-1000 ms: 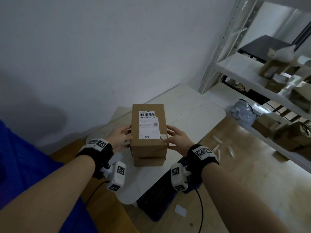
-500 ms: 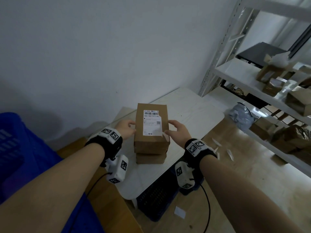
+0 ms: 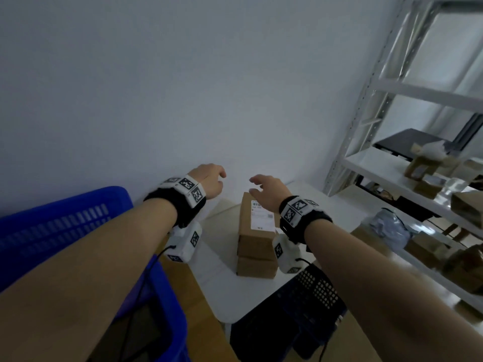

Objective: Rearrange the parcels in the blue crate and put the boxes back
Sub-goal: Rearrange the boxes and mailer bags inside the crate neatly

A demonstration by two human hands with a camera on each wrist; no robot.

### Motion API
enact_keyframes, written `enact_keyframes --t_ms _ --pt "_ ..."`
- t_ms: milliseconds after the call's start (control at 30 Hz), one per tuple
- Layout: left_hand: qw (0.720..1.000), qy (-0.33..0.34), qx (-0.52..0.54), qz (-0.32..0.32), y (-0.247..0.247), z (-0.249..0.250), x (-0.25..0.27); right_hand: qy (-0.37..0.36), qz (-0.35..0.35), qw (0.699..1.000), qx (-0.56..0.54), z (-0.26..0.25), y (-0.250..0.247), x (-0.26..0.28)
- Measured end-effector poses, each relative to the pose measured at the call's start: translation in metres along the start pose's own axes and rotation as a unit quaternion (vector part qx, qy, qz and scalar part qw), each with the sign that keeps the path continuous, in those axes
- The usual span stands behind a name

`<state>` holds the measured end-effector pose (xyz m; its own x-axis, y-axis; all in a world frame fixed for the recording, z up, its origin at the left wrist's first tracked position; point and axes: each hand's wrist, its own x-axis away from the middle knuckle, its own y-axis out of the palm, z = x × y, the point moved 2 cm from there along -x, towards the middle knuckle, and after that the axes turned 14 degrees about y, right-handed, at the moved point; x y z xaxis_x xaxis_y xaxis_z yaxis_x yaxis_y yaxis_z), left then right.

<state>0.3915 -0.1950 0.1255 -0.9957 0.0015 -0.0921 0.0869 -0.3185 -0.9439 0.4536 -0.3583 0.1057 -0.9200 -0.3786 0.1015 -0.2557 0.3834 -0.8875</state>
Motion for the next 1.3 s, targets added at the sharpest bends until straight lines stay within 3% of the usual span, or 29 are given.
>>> enact_keyframes --t_ms 333,800,1000,1300 --pt "0.997 -0.054 -0.034 0.050 -0.074 -0.067 0.137 -0.086 0.004 0.996 -0.019 -0.123 0.026 0.066" --pt "0.983 -0.173 0.004 0.060 -0.073 -0.167 0.332 -0.150 -0.097 0.984 -0.002 -0.248 0.139 0.146" --pt "0.973 -0.219 0.049 0.062 -0.051 -0.197 0.360 -0.134 -0.156 0.978 0.037 -0.265 0.185 0.141" --pt "0.943 -0.276 0.181 0.041 0.000 -0.224 0.331 -0.079 -0.232 0.968 0.057 -0.260 0.240 0.096"
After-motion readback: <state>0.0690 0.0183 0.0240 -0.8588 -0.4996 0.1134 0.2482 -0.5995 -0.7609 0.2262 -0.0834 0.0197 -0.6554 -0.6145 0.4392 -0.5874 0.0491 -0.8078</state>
